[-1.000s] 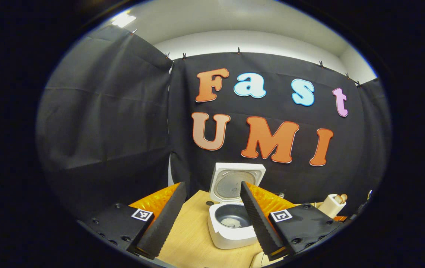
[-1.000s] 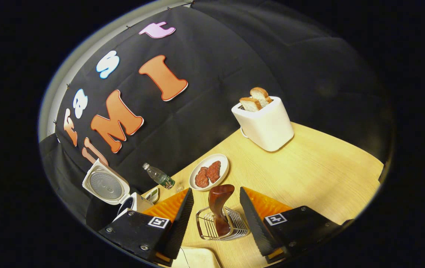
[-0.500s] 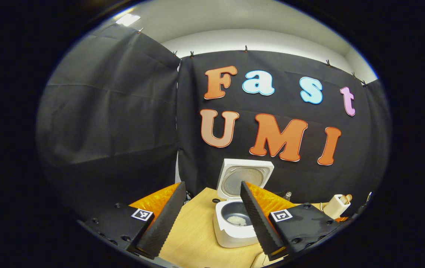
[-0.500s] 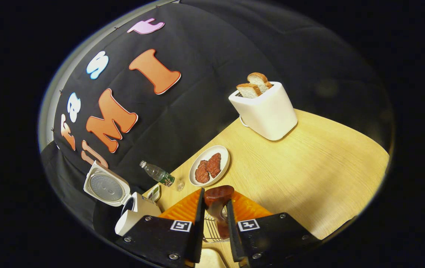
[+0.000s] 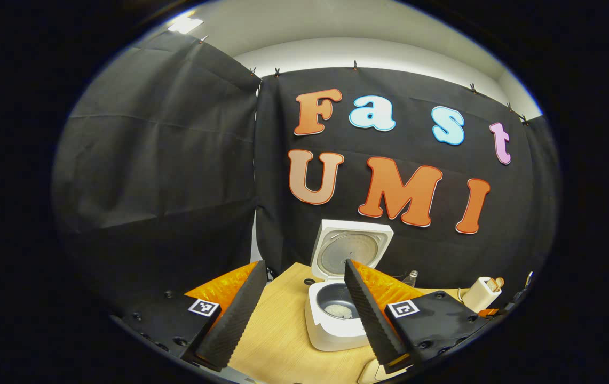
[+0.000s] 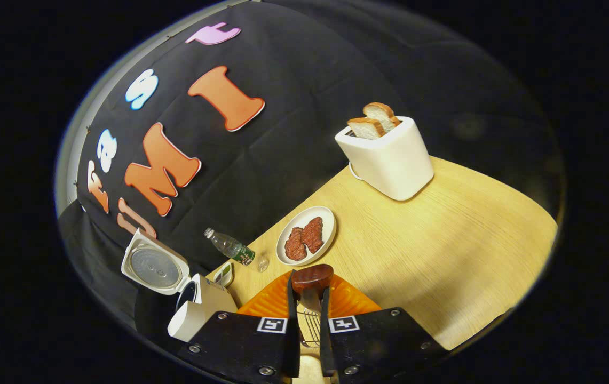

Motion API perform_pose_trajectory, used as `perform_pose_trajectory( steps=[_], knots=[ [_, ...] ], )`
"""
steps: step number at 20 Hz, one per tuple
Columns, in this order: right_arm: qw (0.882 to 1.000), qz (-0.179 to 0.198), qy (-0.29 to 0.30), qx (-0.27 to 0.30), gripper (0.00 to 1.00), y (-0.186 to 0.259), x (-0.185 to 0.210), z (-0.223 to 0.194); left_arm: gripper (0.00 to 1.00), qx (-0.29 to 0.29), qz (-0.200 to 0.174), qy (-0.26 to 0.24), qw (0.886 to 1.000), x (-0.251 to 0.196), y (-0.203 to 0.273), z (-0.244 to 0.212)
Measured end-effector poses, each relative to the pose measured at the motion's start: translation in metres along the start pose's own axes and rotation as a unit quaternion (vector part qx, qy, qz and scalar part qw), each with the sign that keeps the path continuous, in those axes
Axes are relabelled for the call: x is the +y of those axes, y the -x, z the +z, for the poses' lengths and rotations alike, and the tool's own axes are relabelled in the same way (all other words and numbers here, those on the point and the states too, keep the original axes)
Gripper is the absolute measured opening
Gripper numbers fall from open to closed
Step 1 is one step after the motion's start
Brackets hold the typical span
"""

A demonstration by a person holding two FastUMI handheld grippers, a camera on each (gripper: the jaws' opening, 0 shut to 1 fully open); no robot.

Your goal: Close the left gripper, press the button to open the rice cooker; take a wooden spoon from the chopstick holder with the right hand, scoop a spoonful of rice and pour it into the rice cooker, then put the wooden spoon back into the chopstick holder.

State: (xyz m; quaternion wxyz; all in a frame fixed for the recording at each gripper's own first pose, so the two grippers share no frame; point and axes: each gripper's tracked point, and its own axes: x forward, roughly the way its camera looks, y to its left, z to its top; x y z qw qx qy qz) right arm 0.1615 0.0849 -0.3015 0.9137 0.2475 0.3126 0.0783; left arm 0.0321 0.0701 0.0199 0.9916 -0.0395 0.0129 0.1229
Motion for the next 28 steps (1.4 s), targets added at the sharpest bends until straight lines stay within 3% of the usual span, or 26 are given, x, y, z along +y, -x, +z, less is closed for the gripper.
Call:
perform_pose_trajectory(
  steps=[10,12,17,24,28],
  knots=[
    [0.990,0.024,0.114,-0.074,0.14,0.077,0.077,0.033,1.00,-0.004,-0.042,-0.019,0.999,0.002,-0.018,0.009],
    [0.985,0.030,0.141,-0.090,0.14,0.098,0.097,0.030,1.00,0.002,-0.059,-0.019,0.998,0.005,-0.029,0.007],
    [0.983,0.056,0.142,-0.100,0.14,0.142,0.152,-0.004,0.99,0.022,-0.110,-0.008,0.994,0.014,-0.061,0.007],
    [0.977,0.000,0.199,-0.083,0.14,0.129,0.160,-0.089,1.00,0.033,-0.165,-0.037,0.985,0.037,-0.092,0.004],
    [0.965,-0.037,0.246,-0.085,0.14,0.109,0.154,-0.114,0.99,0.033,-0.175,-0.061,0.982,0.049,-0.103,0.000]
  ],
)
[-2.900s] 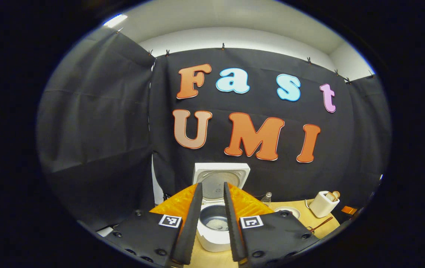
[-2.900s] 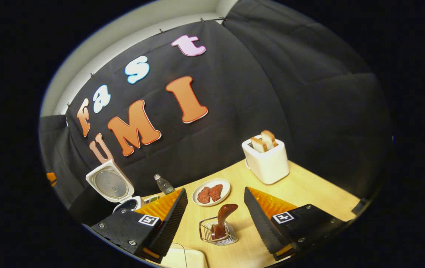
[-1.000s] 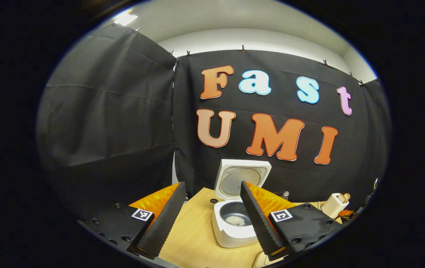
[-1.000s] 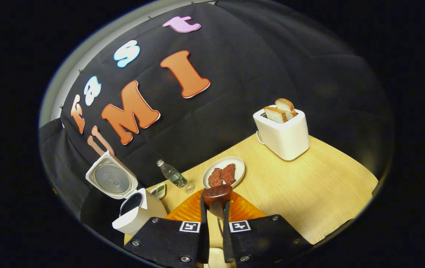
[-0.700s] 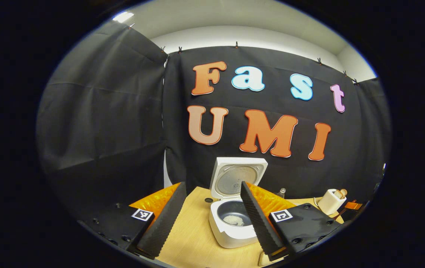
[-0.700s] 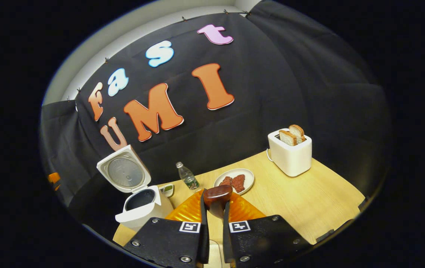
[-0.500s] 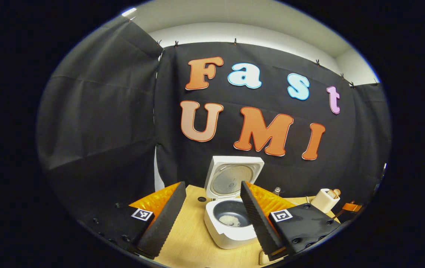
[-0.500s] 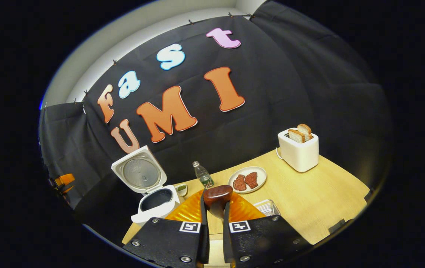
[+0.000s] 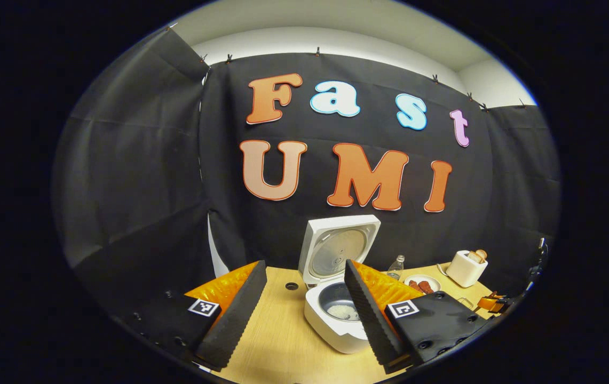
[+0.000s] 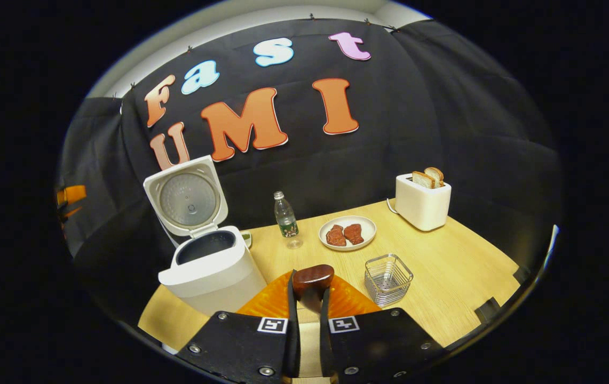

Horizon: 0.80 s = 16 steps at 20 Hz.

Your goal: Close the left gripper, press the button to open the rice cooker; take a wooden spoon from the chopstick holder with the right hand, scoop a spoonful of rice and pour it into the rice cooker, then put the wooden spoon back into the chopstick holder.

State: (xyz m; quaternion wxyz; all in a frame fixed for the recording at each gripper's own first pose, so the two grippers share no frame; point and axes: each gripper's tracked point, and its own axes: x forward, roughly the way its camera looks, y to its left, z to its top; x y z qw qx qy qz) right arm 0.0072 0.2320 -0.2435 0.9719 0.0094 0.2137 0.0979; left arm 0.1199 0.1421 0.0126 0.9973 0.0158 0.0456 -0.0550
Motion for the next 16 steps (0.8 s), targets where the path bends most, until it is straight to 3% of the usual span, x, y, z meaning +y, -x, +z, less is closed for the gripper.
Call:
perform_pose_trajectory(
  steps=[4,7,11,14,16],
  knots=[
    [0.998,-0.028,0.050,0.020,0.14,-0.017,-0.001,-0.030,1.00,0.002,-0.012,-0.006,1.000,0.001,-0.003,-0.006],
    [0.999,-0.028,0.036,0.024,0.14,-0.015,0.004,-0.040,1.00,0.007,-0.016,-0.003,1.000,0.003,-0.003,-0.012],
    [0.992,0.000,-0.120,0.045,0.14,-0.017,0.012,-0.054,1.00,0.011,-0.009,0.005,1.000,0.013,0.001,-0.019],
    [0.972,0.014,-0.230,0.050,0.14,-0.020,0.001,-0.060,1.00,0.018,0.001,0.004,1.000,0.020,0.006,-0.025],
    [0.950,0.021,-0.307,0.058,0.14,-0.022,-0.011,-0.065,0.99,0.019,0.005,0.008,1.000,0.022,0.007,-0.025]
  ],
)
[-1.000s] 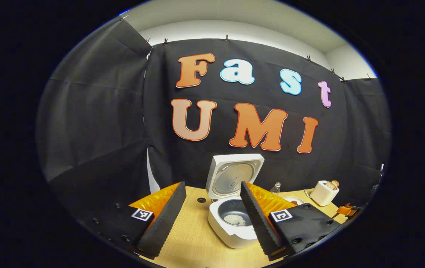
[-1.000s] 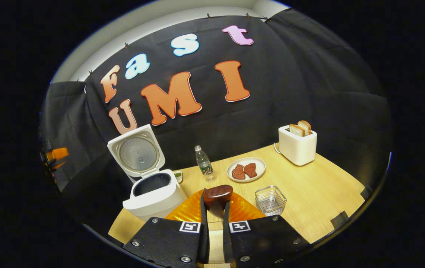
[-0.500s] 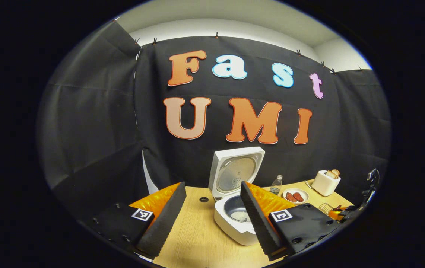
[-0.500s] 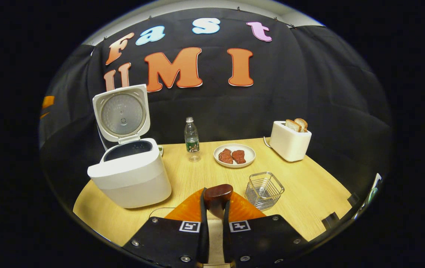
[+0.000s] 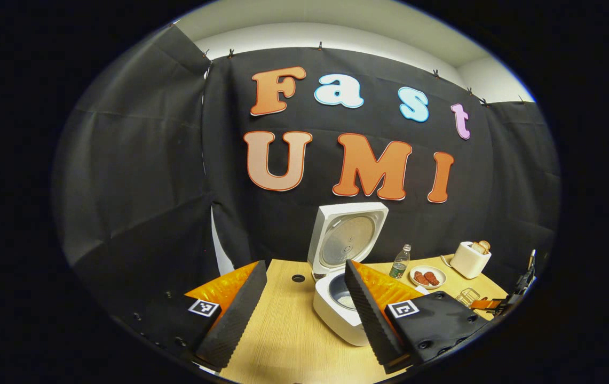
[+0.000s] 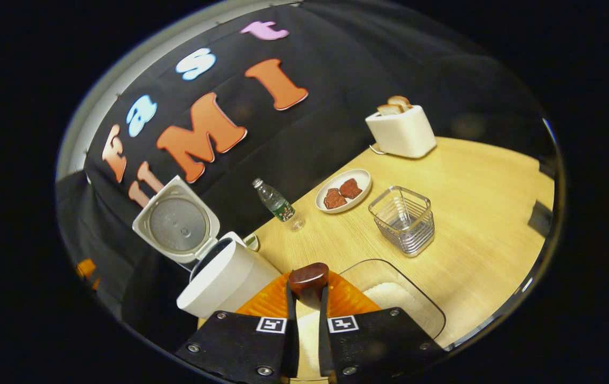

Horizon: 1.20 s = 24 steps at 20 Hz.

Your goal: Close the left gripper, press the button to open the rice cooker; take a wooden spoon from the chopstick holder with the right hand, scoop a spoonful of rice and pour it into the rice cooker, then put the wooden spoon back into the chopstick holder.

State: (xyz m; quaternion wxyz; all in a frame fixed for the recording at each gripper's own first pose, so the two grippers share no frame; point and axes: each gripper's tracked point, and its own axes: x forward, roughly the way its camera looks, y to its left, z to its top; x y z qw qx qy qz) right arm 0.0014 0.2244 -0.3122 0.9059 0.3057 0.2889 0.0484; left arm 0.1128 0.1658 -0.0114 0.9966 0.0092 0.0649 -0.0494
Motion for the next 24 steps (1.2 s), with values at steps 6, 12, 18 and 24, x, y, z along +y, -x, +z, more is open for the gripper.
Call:
perform_pose_trajectory(
  steps=[6,12,18,24],
  knots=[
    [0.981,0.036,-0.189,0.022,0.14,0.000,-0.019,-0.010,0.99,-0.003,-0.003,0.004,1.000,-0.006,0.000,0.004],
    [0.963,0.051,-0.263,0.022,0.13,0.019,-0.032,-0.002,0.99,-0.010,-0.009,0.006,1.000,-0.013,-0.002,0.008],
    [0.953,0.059,-0.297,0.005,0.13,0.041,-0.045,0.026,1.00,-0.016,-0.003,0.010,1.000,-0.011,-0.003,0.008],
    [0.936,0.085,-0.342,-0.003,0.13,0.051,-0.030,0.050,1.00,-0.020,-0.003,0.007,1.000,-0.015,-0.004,0.011]
  ],
)
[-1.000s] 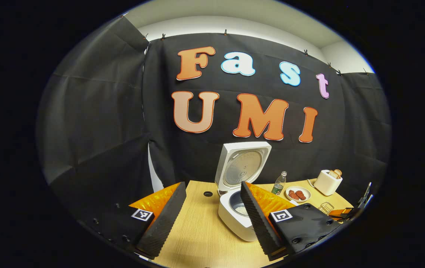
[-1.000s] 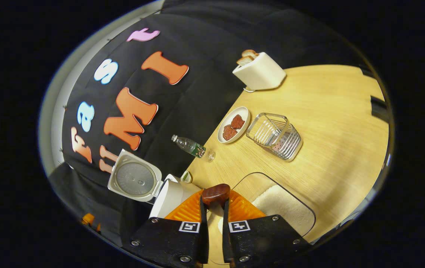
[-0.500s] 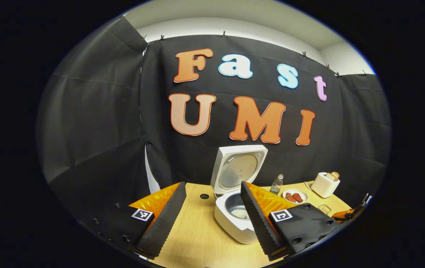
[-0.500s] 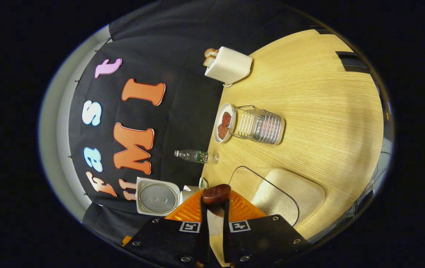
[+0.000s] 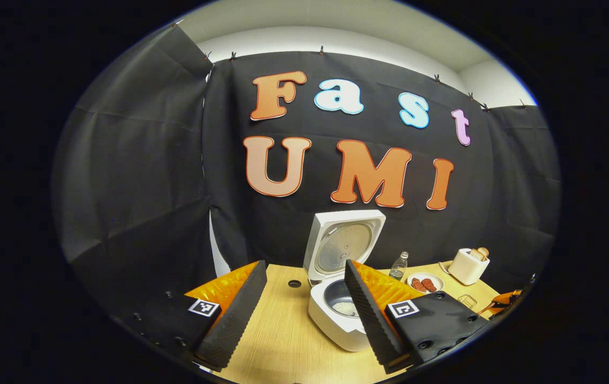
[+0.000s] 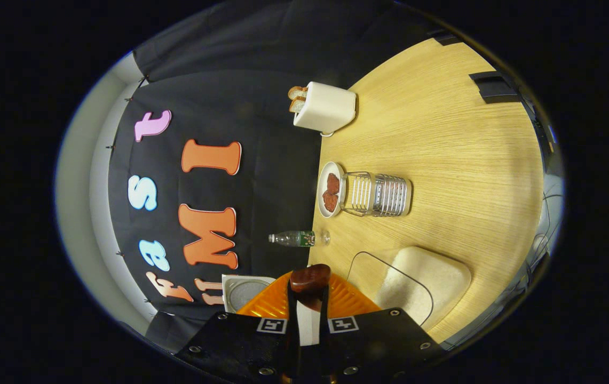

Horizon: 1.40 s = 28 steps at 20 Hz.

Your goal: Close the left gripper, press the button to open the rice cooker; take a wooden spoon from the chopstick holder with the right hand, scoop a spoonful of rice and pour it into the rice cooker, then put the wooden spoon back into the chopstick holder.

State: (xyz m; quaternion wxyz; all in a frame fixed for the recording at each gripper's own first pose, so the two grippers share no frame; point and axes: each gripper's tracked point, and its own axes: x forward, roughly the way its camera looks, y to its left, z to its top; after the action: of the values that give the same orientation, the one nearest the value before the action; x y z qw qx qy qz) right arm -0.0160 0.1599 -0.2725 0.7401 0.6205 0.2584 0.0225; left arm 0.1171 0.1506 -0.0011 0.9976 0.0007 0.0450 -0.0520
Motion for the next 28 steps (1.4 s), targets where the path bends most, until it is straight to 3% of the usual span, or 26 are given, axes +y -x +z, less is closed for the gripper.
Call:
perform_pose_trajectory(
  steps=[9,20,28],
  knots=[
    [0.999,0.042,0.001,0.027,0.14,-0.027,0.062,-0.021,1.00,0.001,0.009,0.001,1.000,0.008,-0.002,-0.006],
    [0.995,0.072,0.000,0.071,0.14,-0.093,0.136,-0.071,0.99,-0.002,0.035,0.019,0.999,0.043,-0.002,-0.008],
    [0.990,0.097,0.056,0.085,0.14,-0.156,0.194,-0.117,0.99,0.003,0.055,0.036,0.998,0.070,-0.007,-0.012]
  ],
)
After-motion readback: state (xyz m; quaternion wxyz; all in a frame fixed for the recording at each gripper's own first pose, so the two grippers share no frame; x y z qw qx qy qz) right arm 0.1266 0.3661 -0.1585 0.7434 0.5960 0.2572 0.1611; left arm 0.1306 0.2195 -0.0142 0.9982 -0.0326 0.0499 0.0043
